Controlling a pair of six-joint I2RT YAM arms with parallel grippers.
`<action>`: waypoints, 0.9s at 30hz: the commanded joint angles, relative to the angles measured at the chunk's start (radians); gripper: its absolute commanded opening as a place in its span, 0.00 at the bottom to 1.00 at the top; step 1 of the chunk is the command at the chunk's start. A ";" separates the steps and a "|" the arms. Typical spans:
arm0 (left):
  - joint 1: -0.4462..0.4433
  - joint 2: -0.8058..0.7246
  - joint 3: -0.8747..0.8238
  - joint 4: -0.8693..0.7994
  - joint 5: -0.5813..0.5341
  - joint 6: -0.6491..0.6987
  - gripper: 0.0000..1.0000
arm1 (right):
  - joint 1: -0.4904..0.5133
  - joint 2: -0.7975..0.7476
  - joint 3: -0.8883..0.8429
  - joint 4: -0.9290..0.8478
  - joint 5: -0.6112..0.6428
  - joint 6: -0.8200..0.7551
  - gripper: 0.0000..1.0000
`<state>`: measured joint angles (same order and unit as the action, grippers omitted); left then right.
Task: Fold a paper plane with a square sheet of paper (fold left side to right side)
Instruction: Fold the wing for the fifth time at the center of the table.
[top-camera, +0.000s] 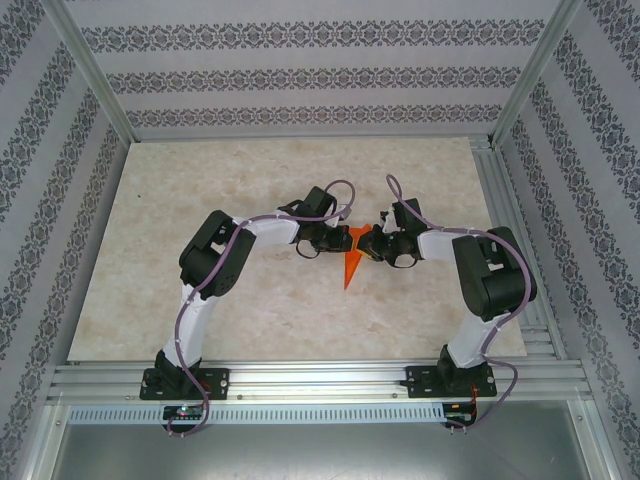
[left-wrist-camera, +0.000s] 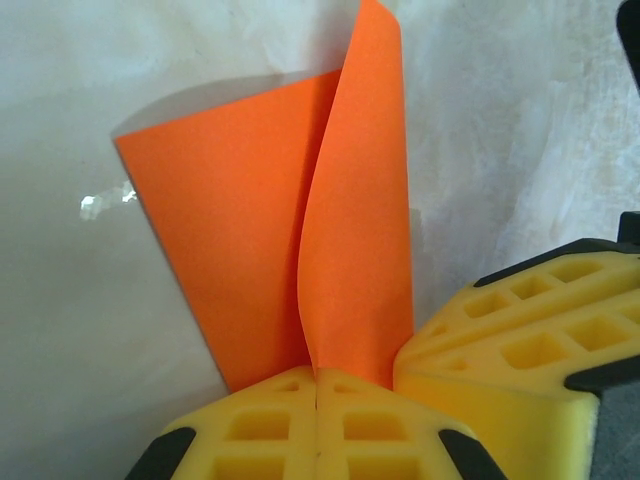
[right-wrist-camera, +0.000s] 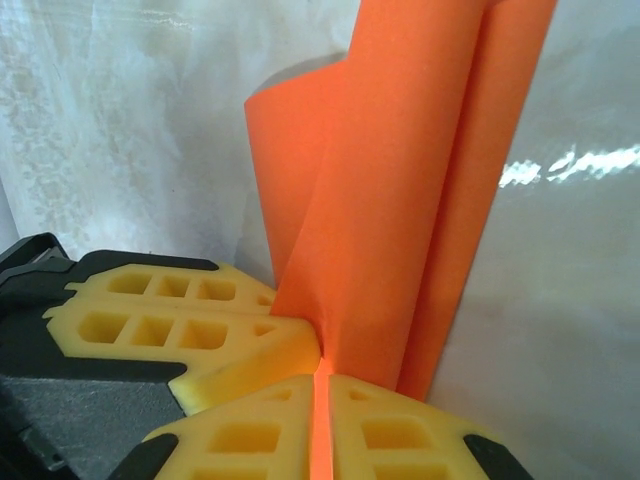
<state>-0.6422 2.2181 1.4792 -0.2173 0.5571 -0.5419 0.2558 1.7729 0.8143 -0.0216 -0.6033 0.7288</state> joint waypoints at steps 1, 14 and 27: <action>0.007 0.045 0.009 -0.034 -0.075 0.016 0.00 | 0.015 0.018 -0.010 0.045 0.008 0.011 0.12; 0.015 0.047 -0.003 -0.013 -0.087 -0.006 0.00 | 0.018 0.040 -0.013 0.085 0.014 0.031 0.13; 0.020 0.032 -0.026 -0.002 -0.080 -0.012 0.02 | 0.017 0.090 -0.006 0.053 0.074 0.060 0.13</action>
<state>-0.6403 2.2181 1.4803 -0.2035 0.5289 -0.5507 0.2619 1.8240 0.8097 0.0540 -0.5903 0.7776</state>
